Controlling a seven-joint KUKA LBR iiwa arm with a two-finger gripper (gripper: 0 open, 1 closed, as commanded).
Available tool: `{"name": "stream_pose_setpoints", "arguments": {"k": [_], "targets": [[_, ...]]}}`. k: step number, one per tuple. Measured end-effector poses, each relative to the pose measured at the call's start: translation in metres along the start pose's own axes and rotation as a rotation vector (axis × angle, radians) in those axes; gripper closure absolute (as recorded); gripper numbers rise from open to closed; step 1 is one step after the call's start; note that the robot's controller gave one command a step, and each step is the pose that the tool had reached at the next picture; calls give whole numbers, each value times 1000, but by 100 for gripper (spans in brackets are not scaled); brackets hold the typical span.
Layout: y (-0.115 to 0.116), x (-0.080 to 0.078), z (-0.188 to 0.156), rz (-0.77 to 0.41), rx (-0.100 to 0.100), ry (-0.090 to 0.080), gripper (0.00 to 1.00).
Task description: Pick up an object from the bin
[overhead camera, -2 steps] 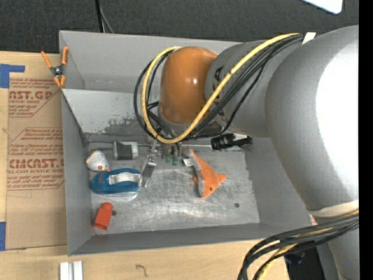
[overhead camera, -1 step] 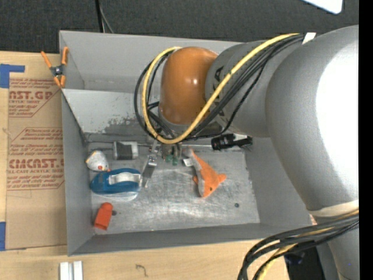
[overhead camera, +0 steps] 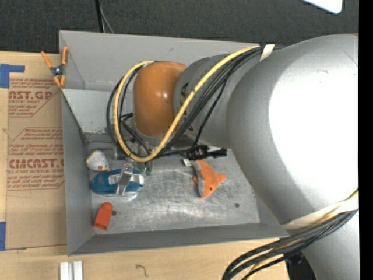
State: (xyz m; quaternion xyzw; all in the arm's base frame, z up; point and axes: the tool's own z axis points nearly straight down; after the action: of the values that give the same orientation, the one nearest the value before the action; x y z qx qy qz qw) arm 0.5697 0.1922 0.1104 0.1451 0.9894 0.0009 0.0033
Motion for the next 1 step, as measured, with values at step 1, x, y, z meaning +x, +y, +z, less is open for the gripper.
{"name": "stream_pose_setpoints", "arguments": {"k": [1], "targets": [[14, 8, 12, 0, 0, 3, 0]]}}
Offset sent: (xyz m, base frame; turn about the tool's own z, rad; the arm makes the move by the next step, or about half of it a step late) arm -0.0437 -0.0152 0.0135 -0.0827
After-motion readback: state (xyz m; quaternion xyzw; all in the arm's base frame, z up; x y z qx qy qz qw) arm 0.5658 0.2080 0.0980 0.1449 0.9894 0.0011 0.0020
